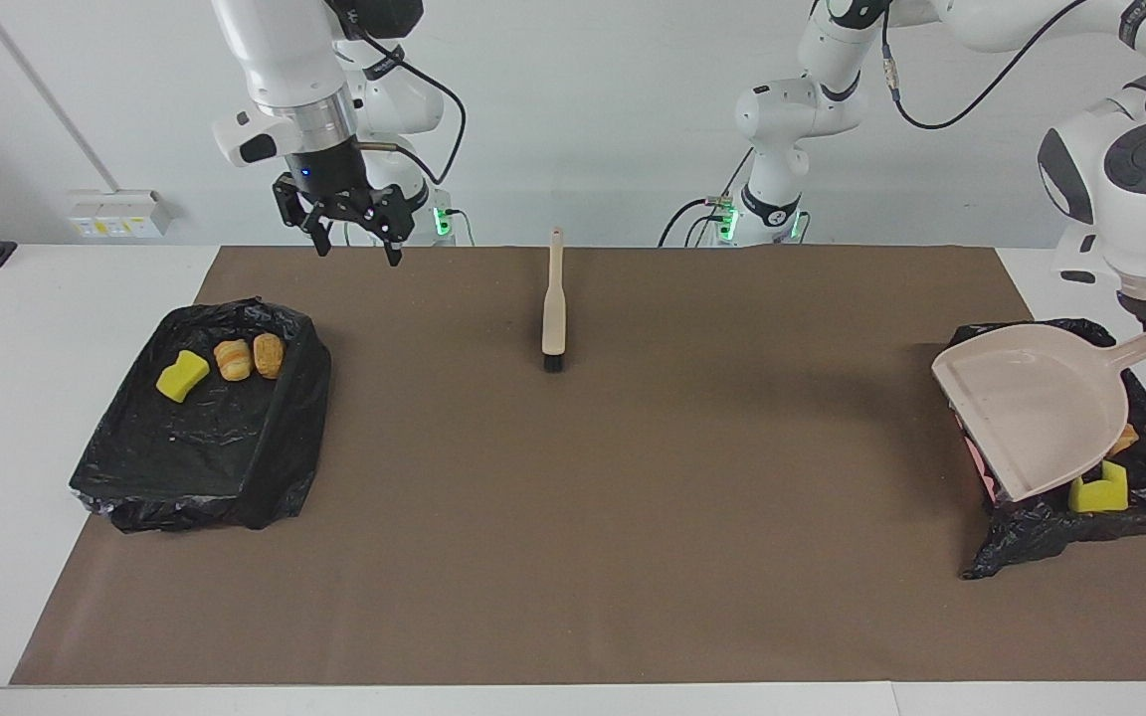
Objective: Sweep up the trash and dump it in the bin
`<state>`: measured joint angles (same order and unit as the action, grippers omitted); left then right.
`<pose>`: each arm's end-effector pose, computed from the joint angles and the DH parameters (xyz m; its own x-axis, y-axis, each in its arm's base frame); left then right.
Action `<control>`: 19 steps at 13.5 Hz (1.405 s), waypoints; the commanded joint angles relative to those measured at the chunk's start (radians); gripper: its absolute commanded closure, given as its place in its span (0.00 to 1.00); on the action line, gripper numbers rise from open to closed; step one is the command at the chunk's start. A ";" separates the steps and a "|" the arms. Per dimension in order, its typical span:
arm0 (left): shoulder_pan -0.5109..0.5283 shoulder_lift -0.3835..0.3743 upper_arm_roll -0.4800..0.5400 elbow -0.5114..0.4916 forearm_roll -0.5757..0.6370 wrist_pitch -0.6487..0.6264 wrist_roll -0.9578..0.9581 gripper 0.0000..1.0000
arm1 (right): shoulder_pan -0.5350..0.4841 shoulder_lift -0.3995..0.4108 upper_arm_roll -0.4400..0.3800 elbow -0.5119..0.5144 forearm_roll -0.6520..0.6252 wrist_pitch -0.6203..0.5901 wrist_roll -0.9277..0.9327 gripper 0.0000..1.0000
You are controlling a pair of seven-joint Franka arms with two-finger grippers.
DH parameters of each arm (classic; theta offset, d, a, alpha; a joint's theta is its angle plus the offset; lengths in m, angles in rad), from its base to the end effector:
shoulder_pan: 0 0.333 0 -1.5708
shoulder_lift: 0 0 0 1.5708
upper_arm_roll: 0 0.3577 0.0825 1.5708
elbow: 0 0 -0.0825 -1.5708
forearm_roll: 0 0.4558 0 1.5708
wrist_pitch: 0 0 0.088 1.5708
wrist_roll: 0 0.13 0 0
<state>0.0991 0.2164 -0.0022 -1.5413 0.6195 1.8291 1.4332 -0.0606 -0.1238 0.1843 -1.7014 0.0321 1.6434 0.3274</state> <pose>0.7120 0.1296 0.5564 0.1087 -0.8204 -0.5614 -0.9928 -0.0612 -0.1027 0.5853 0.0832 0.6523 0.9771 -0.2047 0.0573 -0.2033 -0.9787 -0.0294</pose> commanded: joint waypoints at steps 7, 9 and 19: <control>-0.260 0.097 0.013 -0.009 -0.294 -0.044 -0.627 1.00 | -0.010 -0.043 -0.217 0.011 -0.020 -0.102 -0.291 0.00; -0.320 0.130 0.014 0.001 -0.364 -0.054 -0.841 1.00 | 0.008 -0.045 -0.235 0.008 -0.020 -0.100 -0.289 0.00; -0.622 0.277 0.018 0.239 -0.596 -0.119 -1.647 1.00 | 0.064 0.062 -0.278 0.123 -0.070 -0.157 -0.291 0.00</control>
<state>-0.4770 0.4317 -0.0082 -1.4239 0.0574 1.7654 -0.1142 0.0088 -0.1204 -0.0995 -1.6672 -0.0120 1.5498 0.0547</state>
